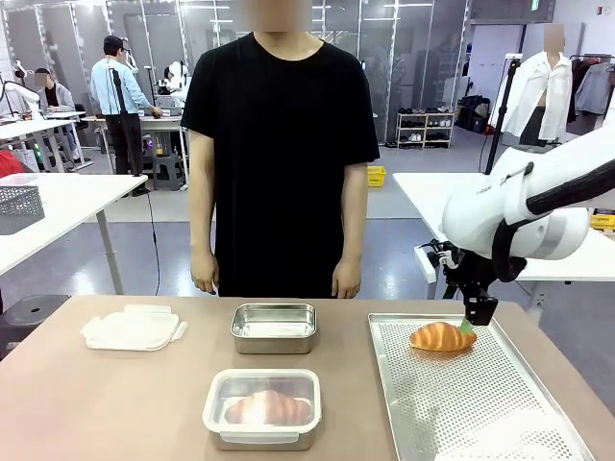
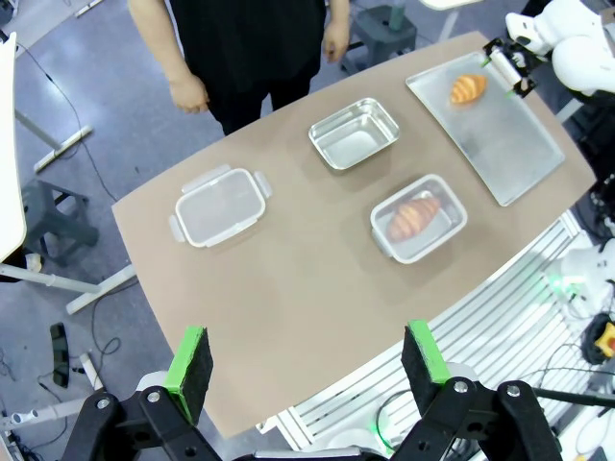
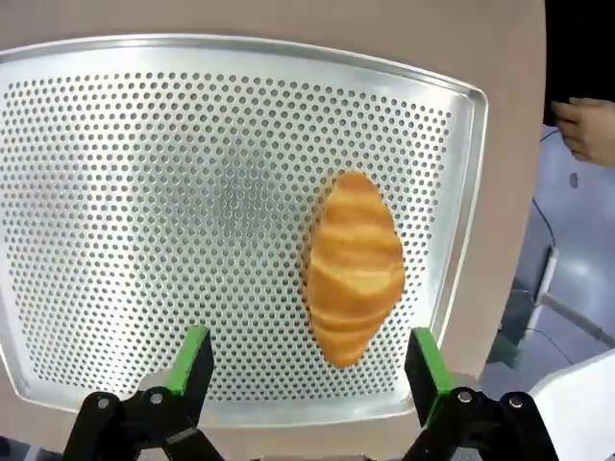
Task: Place the bread into the airtight container.
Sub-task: Pick up a Butter Roll and place it into an empty Airtight Container.
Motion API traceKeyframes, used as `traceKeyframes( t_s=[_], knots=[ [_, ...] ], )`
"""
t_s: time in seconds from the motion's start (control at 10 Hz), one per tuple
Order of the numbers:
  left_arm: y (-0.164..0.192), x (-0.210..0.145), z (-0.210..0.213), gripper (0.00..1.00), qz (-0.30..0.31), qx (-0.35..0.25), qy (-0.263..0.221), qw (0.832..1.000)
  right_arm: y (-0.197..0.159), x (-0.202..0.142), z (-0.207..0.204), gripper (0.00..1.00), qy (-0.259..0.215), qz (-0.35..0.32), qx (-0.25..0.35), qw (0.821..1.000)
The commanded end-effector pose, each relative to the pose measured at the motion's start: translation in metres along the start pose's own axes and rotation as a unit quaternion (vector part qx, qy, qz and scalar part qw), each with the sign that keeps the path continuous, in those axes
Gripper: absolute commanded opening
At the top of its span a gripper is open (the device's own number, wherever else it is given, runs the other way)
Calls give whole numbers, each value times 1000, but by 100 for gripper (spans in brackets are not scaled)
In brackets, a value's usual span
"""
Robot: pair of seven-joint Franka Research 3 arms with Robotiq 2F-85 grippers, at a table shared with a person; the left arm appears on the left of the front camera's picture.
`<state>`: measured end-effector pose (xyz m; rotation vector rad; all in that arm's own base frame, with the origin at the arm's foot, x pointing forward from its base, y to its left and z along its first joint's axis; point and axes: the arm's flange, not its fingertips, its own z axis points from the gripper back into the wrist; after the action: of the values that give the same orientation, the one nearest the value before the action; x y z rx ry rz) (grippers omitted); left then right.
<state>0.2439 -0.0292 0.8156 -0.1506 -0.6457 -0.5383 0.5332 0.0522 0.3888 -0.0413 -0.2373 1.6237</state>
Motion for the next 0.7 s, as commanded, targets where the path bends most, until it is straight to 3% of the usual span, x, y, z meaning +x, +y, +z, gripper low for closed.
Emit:
traceKeyframes(
  t_s=[0.0, 0.1, 0.6],
  knots=[
    [1, 1, 2, 100, -3, -1, 0, 1000, -7, 6, 5, 100, 5, -24, 5, 1000],
    [1, 1, 2, 100, -3, -1, 0, 1000, 0, 0, 0, 100, 0, 0, 0, 1000],
    [1, 1, 2, 100, -3, -1, 0, 1000, -2, 1, -2, 100, 0, -5, 2, 1000]
  ],
)
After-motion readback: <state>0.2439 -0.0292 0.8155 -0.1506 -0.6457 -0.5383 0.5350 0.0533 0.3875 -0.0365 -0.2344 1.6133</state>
